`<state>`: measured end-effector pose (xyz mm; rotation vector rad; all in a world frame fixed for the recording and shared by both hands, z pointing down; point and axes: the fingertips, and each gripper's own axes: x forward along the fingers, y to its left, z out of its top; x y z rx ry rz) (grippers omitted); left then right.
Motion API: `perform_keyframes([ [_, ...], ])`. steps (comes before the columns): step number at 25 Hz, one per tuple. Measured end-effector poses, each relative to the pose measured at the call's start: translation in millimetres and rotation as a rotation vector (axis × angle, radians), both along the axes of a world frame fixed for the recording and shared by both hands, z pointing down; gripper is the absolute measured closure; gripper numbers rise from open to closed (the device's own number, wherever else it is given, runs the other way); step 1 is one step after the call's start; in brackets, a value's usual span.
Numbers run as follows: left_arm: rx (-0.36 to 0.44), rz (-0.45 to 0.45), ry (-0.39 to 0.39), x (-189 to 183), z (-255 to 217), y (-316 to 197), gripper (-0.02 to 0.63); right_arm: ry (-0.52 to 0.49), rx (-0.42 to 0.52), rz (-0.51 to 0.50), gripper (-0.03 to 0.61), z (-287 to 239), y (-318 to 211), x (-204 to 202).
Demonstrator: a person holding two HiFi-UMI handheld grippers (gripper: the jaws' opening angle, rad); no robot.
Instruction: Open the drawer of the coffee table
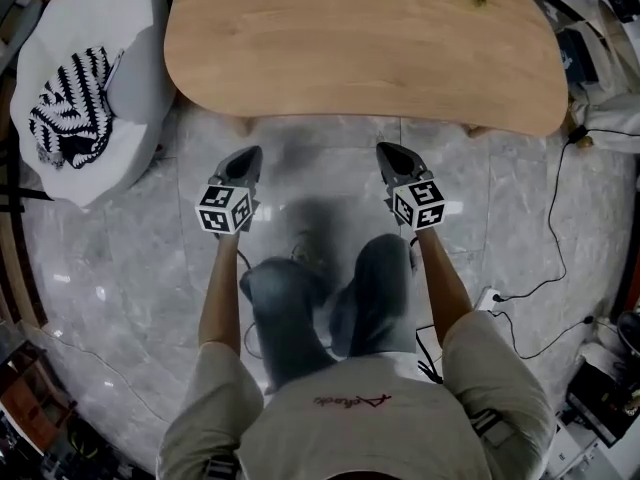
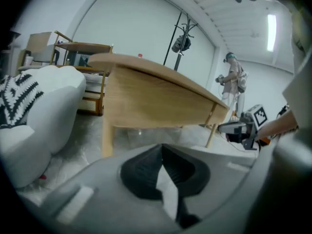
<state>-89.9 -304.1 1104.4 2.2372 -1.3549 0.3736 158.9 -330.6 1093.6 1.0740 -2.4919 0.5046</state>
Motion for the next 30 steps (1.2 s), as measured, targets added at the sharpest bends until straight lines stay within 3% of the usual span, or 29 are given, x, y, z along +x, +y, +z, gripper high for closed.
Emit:
perform_keyframes([
  [4,0.034,0.039,-0.001,-1,27,-22,0.614,-0.05,0.028,0.012,0.574,28,-22,-3],
  [9,0.08,-0.002,0.122,-13,40,-41,0.614,-0.117,0.06,0.026,0.574,46,-40,-5],
  [14,0.123,0.002,0.187,-11,44,-54,0.614,-0.19,0.072,0.044,0.574,60,-50,-1],
  [20,0.118,-0.003,0.283,-2,45,-57,0.612,-0.342,0.003,0.095,0.574,64,-52,9],
  [23,0.111,0.016,0.358,2,44,-61,0.494,-0.444,-0.029,0.081,0.557,63,-53,7],
  [25,0.11,0.029,0.391,3,44,-64,0.455,-0.491,-0.053,0.053,0.474,63,-57,2],
  [28,0.12,0.036,0.421,5,39,-68,0.368,-0.561,-0.086,0.038,0.394,60,-64,-1],
  [30,0.131,0.043,0.436,4,34,-70,0.349,-0.614,-0.094,0.031,0.351,56,-66,-1],
])
